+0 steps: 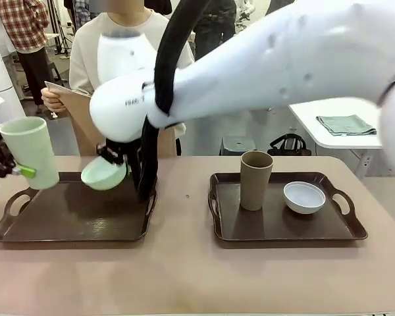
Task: Set up a tray with a mat and arrange the tableware.
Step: Pick up the Picnic Bowl and Reusable plastic cup from the Handle tray in front of the human's position and hold them in the air.
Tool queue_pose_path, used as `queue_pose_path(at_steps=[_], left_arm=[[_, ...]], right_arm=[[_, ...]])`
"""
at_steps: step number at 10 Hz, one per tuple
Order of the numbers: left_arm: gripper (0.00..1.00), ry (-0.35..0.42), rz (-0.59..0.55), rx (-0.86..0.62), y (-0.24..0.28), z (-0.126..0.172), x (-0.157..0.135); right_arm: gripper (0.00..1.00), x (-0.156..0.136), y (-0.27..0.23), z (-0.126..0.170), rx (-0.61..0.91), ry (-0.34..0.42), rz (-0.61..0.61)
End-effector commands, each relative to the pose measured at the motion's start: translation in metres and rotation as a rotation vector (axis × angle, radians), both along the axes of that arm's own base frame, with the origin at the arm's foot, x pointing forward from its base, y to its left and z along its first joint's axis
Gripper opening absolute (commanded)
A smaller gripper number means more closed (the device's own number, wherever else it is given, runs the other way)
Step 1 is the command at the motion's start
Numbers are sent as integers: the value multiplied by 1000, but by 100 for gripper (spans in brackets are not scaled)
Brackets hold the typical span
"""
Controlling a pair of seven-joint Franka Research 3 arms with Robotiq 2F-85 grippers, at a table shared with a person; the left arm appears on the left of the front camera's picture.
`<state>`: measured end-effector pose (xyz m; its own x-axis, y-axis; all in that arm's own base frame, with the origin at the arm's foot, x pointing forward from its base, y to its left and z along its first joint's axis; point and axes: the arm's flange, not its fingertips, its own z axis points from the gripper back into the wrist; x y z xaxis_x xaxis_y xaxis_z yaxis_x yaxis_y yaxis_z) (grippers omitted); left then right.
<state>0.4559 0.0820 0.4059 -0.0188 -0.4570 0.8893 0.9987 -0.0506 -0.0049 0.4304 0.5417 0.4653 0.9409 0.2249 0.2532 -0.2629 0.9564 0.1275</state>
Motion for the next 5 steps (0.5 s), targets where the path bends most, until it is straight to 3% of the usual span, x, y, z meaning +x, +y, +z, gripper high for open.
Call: queue_pose_path(at_steps=[1,5], left_arm=[[0,3,17,-22,-6,29,-18],[0,-59,37,-40,-1,93,-51]], right_arm=[[0,-40,-24,32,-14,-99,-67],[0,-79,-28,89,41,-175,-77]])
